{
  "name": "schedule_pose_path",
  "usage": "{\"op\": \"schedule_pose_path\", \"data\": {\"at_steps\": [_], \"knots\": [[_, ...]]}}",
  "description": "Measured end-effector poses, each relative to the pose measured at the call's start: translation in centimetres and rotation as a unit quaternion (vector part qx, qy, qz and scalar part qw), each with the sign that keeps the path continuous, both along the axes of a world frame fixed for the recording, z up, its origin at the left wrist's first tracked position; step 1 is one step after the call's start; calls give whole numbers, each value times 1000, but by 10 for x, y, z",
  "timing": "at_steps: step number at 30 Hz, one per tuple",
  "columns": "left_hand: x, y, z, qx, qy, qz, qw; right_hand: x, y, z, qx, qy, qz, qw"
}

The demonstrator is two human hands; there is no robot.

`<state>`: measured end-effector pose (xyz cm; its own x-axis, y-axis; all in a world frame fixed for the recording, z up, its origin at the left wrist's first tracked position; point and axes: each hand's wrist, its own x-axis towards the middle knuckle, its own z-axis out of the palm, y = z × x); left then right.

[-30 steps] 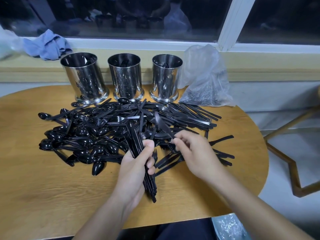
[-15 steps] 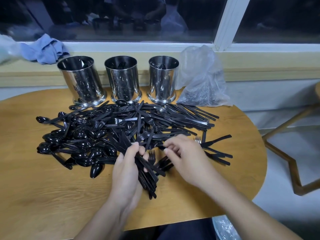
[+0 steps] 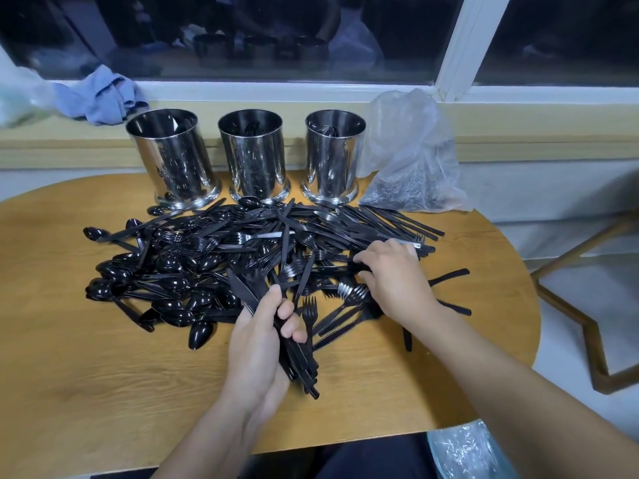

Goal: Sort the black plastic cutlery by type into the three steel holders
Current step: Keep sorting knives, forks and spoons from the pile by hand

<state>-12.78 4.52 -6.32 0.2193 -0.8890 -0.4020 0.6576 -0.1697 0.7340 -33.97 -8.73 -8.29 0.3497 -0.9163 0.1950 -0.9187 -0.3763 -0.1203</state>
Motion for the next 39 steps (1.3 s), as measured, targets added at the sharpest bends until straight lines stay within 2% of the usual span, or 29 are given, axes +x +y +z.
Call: {"op": "schedule_pose_path", "data": {"at_steps": [6,12,18,20,22,25,27,33,37,39], "knots": [[4,1,-3,0,-39,-28,999,-2,-1,-4,-57,45,27,997],[5,3,-4,10,-40,-25,999,-5,-2,-9,-90,40,34,995],[9,4,-2,4,-12,-18,1000,-3,6,9,-92,32,-29,995],[10,4,-2,0,-7,-15,1000,-1,14,20,-51,-10,-52,997],[12,3,-2,-11,-46,-24,999,3,27,31,14,-107,-64,992],[15,4,-1,-28,-114,-43,992,18,62,42,118,-274,-45,953],[16,5,-1,-39,-130,-50,989,35,88,47,171,-335,-12,926],[20,9,1,-44,-137,-64,987,72,128,39,257,-392,52,882],[19,11,1,-21,-140,-62,988,72,136,35,258,-398,52,879],[17,11,2,-15,-147,-50,988,66,140,31,244,-383,52,890]]}}
